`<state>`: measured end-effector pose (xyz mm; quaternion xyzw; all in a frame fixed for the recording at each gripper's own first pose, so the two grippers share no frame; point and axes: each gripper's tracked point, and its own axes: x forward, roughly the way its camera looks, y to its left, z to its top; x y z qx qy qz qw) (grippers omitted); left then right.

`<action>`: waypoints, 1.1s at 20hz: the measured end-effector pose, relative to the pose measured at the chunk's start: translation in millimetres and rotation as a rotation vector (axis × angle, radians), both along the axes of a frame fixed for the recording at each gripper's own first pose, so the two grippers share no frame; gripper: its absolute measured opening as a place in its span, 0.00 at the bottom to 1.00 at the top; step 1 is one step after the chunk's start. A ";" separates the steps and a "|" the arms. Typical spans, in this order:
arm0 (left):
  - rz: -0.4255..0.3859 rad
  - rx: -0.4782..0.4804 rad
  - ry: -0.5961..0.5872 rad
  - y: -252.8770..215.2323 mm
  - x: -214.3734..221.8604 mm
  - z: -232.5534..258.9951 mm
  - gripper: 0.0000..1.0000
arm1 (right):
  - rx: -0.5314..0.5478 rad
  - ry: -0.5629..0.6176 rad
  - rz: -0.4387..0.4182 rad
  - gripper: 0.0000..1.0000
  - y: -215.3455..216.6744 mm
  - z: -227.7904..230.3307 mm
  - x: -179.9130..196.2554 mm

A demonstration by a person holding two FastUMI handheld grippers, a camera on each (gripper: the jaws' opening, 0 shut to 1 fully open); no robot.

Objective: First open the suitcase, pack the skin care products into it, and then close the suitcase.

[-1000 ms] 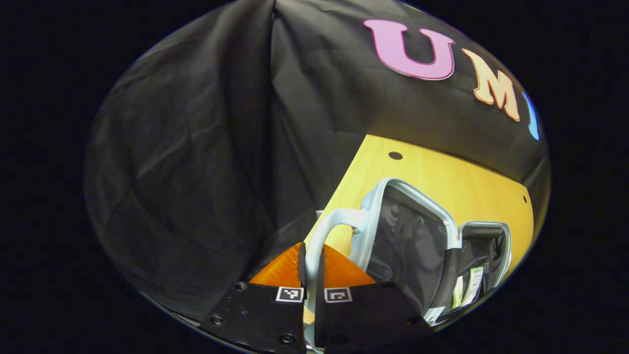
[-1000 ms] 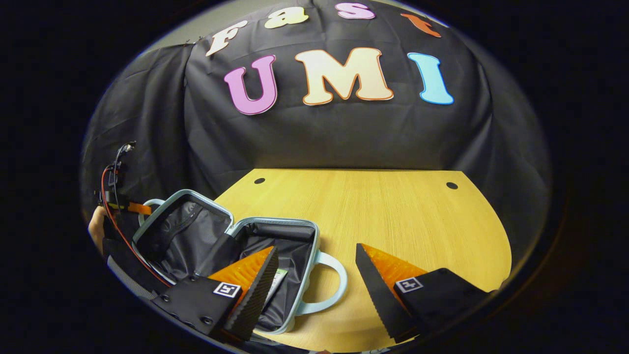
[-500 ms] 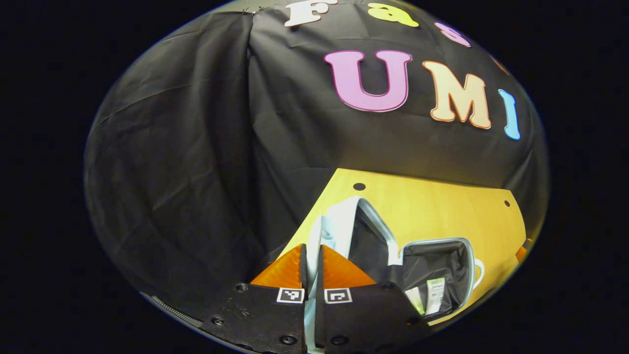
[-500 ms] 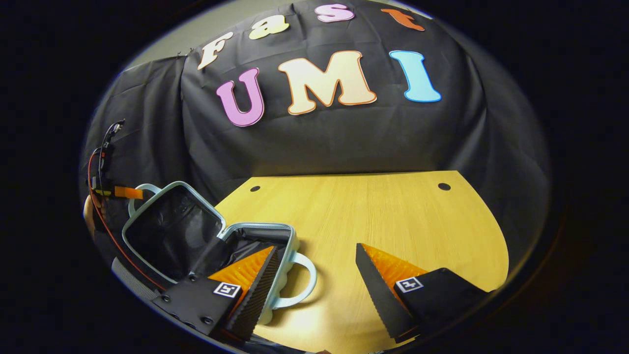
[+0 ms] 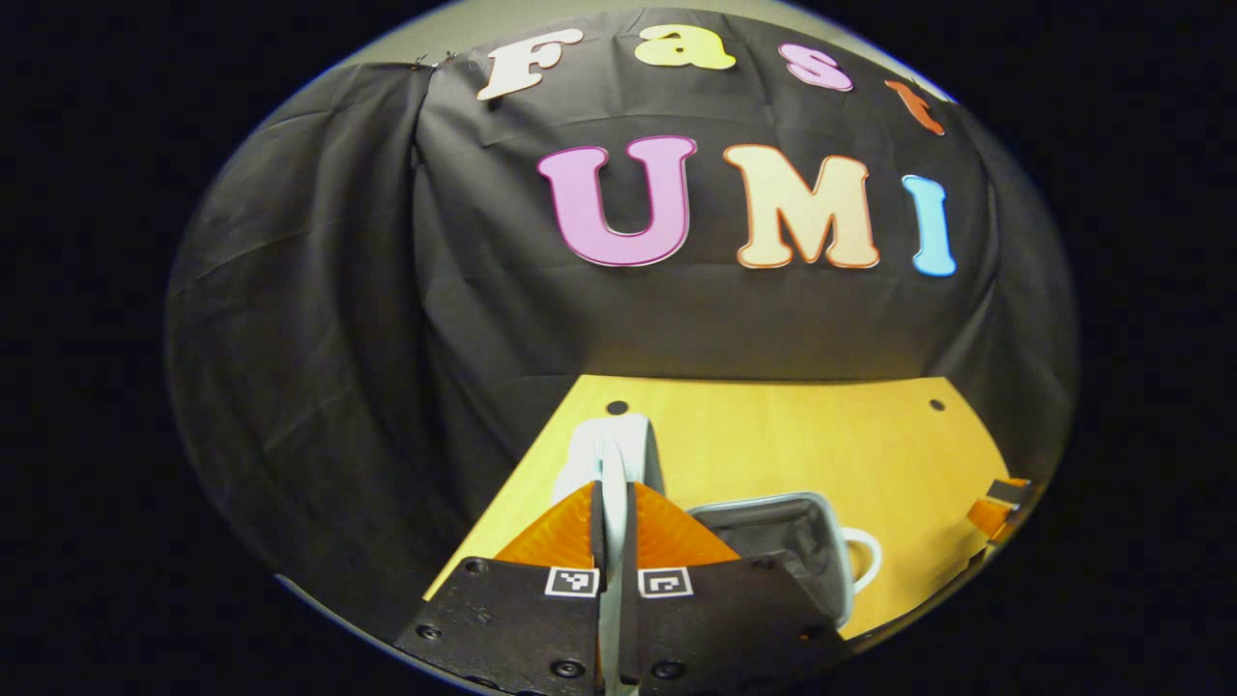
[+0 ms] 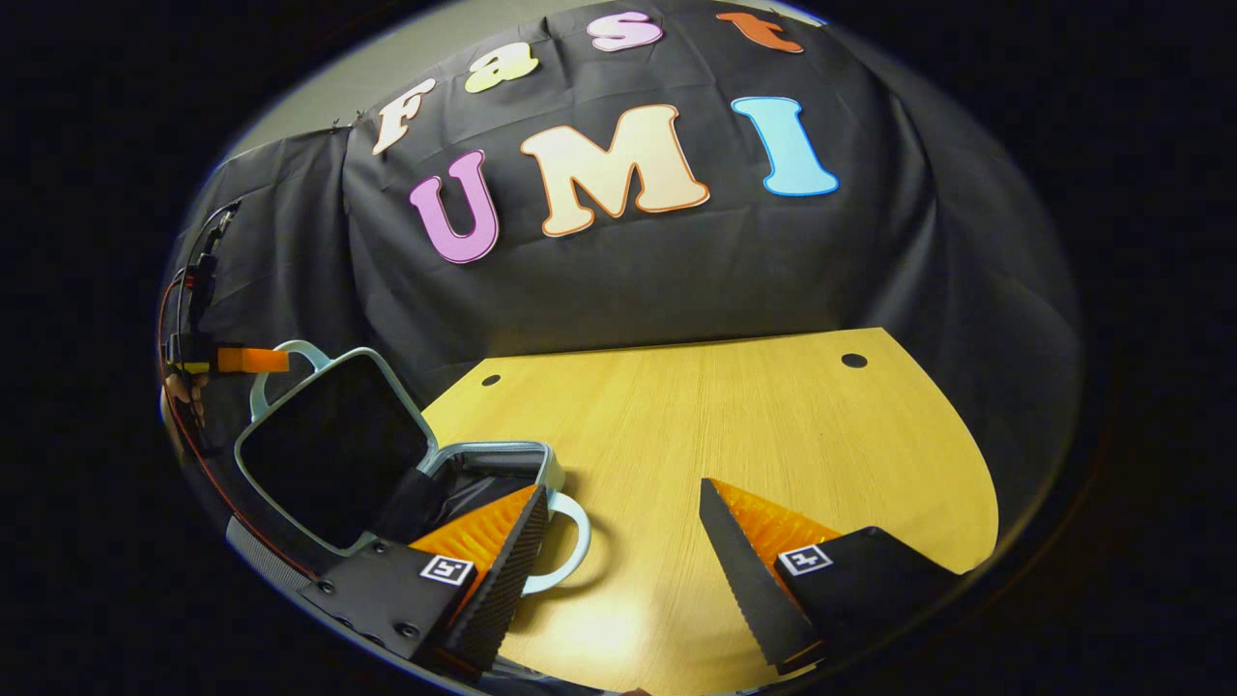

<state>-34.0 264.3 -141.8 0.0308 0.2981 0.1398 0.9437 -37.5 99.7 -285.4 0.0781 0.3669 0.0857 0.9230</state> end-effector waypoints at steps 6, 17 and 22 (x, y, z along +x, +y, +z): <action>-0.083 -0.155 -0.098 -78.1 26.2 -13.0 0.01 | -0.010 -0.006 -0.041 0.98 -29.0 3.7 0.6; -0.252 -0.350 -0.020 -200.3 36.7 -81.4 0.01 | -0.056 -0.014 -0.087 0.98 -87.5 13.8 -10.4; -0.289 -0.258 0.062 -238.3 22.6 -121.4 0.03 | -0.073 -0.037 -0.060 0.98 -115.0 24.4 -12.0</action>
